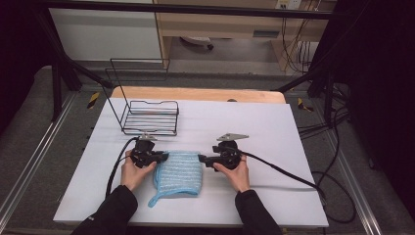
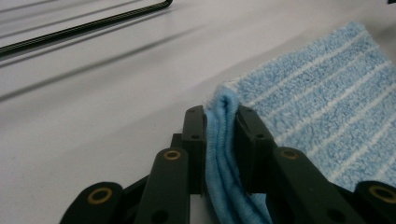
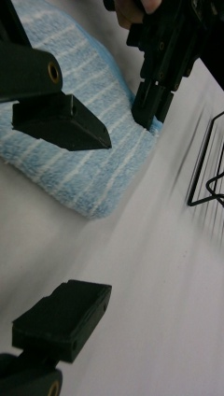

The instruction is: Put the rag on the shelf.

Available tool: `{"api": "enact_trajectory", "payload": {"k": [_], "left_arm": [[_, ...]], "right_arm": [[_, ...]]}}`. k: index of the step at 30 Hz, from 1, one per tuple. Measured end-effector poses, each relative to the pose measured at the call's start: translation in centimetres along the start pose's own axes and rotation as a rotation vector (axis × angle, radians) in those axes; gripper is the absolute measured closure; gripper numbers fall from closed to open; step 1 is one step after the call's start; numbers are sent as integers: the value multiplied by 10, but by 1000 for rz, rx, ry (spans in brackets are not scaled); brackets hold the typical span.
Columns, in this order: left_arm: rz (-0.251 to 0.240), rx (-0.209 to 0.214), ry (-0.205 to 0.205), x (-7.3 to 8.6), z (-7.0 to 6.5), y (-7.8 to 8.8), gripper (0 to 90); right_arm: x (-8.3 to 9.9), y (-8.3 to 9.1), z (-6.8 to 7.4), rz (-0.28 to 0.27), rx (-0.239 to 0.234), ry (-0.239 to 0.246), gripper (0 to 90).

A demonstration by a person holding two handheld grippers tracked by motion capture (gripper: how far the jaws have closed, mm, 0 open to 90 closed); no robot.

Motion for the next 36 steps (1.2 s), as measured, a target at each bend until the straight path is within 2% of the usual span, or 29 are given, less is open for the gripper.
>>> {"api": "enact_trajectory", "payload": {"k": [7, 10, 11, 15, 22, 26, 36], "left_arm": [[-2, 3, -4, 0, 0, 0, 748], [-4, 3, -5, 0, 0, 0, 747], [-4, 3, -5, 0, 0, 0, 747], [-8, 4, -10, 0, 0, 0, 747], [-20, 9, -7, 0, 0, 0, 748], [-21, 19, -1, 0, 1, 0, 758], [-54, 36, 28, -3, -1, 10, 787]], "right_arm": [[2, -28, 2, 41, 28, 7, 435], [7, -35, -2, 65, 35, -7, 516], [7, -35, -2, 65, 35, -7, 516], [10, -37, 1, 74, 14, -14, 614], [12, -37, 3, 108, -16, -66, 739], [13, -38, 4, 113, -24, -93, 788], [9, -33, 6, 99, -23, -94, 814]]}}
Point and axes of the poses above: each handheld gripper's, and its own axes: y roughly backward along the jaws, x roughly out of its underside, z roughly to its left, the point moved 9 cm from there along -y, roughly forward along the jaws, and after that the axes turned 6 degrees about -y, right-handed, at the moved point
